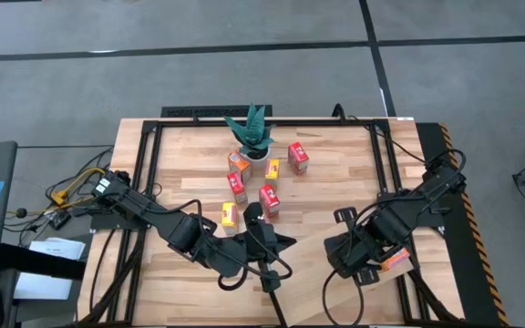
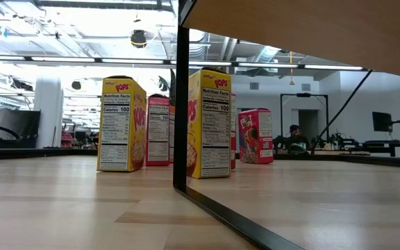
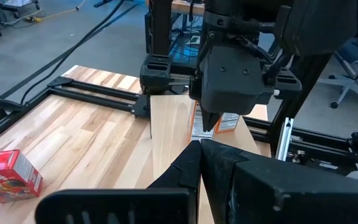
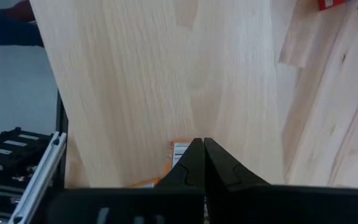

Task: Stack cereal on shelf
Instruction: Put the bottom orange cereal box on the shelf aligned with the other orange cereal box

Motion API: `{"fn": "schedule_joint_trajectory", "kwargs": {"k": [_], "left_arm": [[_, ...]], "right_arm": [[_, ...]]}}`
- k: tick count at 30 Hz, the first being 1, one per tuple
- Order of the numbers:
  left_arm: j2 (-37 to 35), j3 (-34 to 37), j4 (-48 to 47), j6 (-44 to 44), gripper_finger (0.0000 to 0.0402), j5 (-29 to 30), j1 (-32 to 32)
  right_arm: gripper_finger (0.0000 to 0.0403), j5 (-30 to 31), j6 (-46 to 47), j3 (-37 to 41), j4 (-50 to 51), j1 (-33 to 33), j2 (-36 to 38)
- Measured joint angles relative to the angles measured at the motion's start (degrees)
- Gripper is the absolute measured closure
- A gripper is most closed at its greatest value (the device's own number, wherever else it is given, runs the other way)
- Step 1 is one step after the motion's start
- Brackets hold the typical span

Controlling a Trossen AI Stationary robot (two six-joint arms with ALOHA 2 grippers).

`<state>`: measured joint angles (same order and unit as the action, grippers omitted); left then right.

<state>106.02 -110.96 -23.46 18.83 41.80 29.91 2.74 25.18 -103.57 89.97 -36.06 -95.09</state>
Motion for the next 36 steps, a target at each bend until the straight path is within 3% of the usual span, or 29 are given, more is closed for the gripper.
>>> {"fn": "schedule_joint_trajectory", "kwargs": {"k": [22, 36], "left_arm": [[0.00, 0.00, 0.11, -0.10, 0.0401, -0.94, 0.02], [0.00, 0.00, -0.06, -0.74, 0.0401, -1.21, 0.02]], "right_arm": [[0.0393, -0.92, 10.53, -0.01, 0.02, -2.95, 0.00], [0.0392, -0.93, 10.58, -0.56, 0.19, -1.23, -0.06]]}}
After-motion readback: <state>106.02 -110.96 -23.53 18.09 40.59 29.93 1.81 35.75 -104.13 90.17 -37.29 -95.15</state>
